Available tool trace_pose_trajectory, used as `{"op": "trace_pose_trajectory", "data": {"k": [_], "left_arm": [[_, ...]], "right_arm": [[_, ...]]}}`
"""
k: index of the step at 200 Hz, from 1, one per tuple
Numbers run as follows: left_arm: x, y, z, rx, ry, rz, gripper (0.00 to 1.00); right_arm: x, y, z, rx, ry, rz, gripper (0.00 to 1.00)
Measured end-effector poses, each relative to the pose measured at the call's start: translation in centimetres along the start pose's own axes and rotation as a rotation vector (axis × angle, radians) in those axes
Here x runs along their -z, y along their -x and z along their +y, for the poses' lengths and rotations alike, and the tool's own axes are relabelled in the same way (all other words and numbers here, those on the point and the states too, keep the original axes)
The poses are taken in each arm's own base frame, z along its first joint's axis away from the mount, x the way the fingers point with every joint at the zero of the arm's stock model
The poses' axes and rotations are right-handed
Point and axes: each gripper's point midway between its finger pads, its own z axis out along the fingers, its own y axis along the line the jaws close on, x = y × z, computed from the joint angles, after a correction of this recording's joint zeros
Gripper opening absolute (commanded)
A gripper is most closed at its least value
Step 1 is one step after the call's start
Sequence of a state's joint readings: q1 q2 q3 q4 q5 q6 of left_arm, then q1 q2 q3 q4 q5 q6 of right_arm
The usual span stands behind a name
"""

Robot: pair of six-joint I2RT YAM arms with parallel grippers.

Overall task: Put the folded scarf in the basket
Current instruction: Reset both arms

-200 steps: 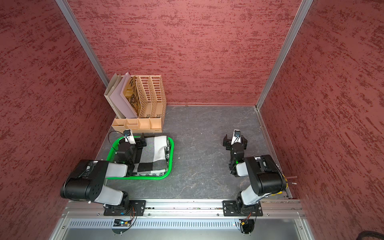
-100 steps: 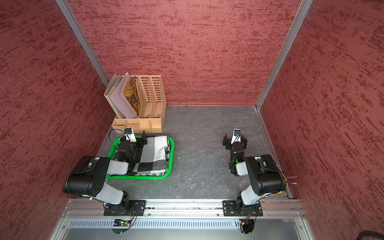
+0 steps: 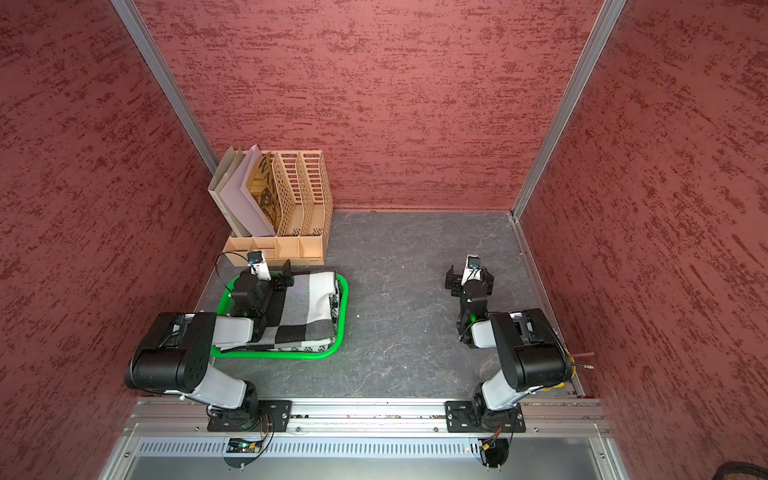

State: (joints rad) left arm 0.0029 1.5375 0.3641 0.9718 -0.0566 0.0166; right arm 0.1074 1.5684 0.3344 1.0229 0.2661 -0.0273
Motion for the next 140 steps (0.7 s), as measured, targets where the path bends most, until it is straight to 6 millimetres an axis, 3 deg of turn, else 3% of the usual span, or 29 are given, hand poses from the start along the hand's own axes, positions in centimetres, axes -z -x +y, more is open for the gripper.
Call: {"op": "trace_pose_trajectory", "data": {"k": [140], "left_arm": [[-0.12,0.02,-0.22,0.007,-0.053,0.012,1.0]], "right_arm": [[0.0,-0.1,0.0,0.001,0.0,0.004,0.98]]}}
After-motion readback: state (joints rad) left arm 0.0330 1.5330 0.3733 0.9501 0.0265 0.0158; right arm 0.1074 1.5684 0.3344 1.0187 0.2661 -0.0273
